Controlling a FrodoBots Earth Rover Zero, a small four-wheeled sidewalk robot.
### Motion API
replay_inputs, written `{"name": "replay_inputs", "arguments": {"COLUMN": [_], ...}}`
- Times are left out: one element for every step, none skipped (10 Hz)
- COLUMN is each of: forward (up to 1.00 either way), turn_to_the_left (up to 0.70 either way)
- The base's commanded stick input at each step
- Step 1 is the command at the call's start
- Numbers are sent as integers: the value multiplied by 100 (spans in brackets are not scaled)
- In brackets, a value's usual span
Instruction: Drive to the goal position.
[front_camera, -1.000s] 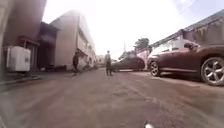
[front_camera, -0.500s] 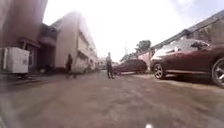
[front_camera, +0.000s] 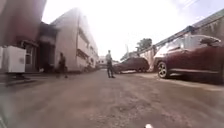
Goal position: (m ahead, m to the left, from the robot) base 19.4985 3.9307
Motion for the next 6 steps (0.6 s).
{"name": "replay_inputs", "arguments": {"forward": [70,70,70,70,70,70], "turn_to_the_left": [1,1,1,1,1,1]}}
